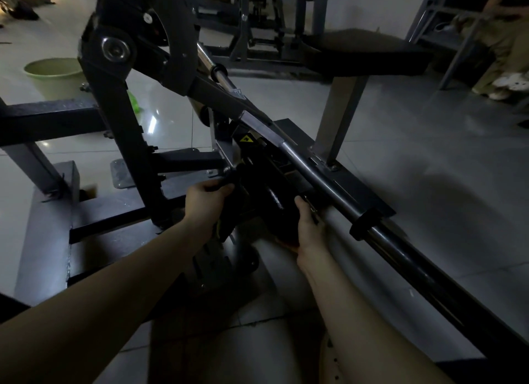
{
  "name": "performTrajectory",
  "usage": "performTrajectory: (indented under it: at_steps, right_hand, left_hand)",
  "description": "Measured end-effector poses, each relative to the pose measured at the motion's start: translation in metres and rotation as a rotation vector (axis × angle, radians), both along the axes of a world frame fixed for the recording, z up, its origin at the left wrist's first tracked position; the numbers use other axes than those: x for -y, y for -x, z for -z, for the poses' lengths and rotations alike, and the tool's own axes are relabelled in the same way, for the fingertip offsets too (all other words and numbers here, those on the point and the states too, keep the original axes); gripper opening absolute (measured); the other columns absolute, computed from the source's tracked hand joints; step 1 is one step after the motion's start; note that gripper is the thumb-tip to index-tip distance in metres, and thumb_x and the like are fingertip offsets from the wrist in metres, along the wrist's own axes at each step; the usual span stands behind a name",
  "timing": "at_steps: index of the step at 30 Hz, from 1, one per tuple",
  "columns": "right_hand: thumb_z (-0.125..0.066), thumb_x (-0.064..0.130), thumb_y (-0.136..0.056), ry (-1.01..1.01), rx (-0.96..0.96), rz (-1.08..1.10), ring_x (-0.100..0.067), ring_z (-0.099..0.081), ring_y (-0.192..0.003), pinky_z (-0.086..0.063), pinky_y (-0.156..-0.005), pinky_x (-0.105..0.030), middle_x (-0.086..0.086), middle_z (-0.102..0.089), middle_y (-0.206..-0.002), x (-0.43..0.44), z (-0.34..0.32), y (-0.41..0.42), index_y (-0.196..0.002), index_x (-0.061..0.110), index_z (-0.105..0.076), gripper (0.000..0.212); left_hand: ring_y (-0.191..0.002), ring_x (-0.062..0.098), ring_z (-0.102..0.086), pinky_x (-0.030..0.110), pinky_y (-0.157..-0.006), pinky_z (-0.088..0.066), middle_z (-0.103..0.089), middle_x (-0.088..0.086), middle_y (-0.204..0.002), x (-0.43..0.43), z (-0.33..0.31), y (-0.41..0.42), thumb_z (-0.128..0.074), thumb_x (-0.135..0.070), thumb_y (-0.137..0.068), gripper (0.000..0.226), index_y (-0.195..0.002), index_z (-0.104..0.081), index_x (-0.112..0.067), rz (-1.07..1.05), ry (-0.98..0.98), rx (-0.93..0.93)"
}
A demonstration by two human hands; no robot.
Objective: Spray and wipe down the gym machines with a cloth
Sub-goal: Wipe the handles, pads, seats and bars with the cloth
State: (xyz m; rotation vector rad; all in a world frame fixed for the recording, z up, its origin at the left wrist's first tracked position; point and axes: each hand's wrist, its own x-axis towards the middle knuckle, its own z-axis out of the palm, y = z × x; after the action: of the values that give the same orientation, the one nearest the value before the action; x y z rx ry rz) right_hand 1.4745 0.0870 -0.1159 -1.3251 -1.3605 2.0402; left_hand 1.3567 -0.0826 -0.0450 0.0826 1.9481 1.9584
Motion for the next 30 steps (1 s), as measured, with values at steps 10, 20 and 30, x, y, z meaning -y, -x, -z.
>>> performTrajectory:
  at_steps: [10, 20, 30]
  right_hand:
    - [-0.060, 0.082, -0.076, 0.113, -0.098, -0.076, -0.036, -0.069, -0.109, -0.055, -0.097, -0.057, -0.012, -0.068, -0.126, 0.016, -0.032, -0.016, -0.133, 0.029, -0.060, 0.078]
    - [-0.049, 0.077, -0.090, 0.112, -0.122, -0.056, -0.037, -0.071, -0.105, -0.055, -0.098, -0.058, -0.013, -0.071, -0.121, 0.010, -0.025, -0.017, -0.128, 0.025, -0.060, 0.065]
    - [-0.046, 0.095, -0.069, 0.126, -0.127, -0.132, -0.037, -0.069, -0.109, -0.052, -0.103, -0.060, -0.013, -0.070, -0.121, 0.010, -0.031, -0.025, -0.114, 0.038, -0.060, 0.074]
  left_hand:
    - [-0.092, 0.008, -0.071, 0.017, -0.079, -0.056, -0.073, -0.005, -0.097, -0.045, -0.025, 0.022, -0.057, -0.007, -0.101, 0.024, -0.117, -0.074, -0.016, -0.107, -0.102, -0.249]
    - [-0.153, 0.015, -0.024, 0.049, -0.125, -0.025, -0.035, -0.003, -0.163, -0.068, 0.019, -0.006, -0.044, -0.004, -0.102, 0.046, -0.139, -0.060, -0.028, 0.254, 0.199, -0.584]
    - [-0.155, 0.006, -0.001, 0.045, -0.127, -0.007, -0.022, -0.009, -0.167, -0.047, 0.029, -0.012, -0.026, -0.042, -0.105, 0.052, -0.155, -0.038, -0.032, 0.451, 0.519, -0.981]
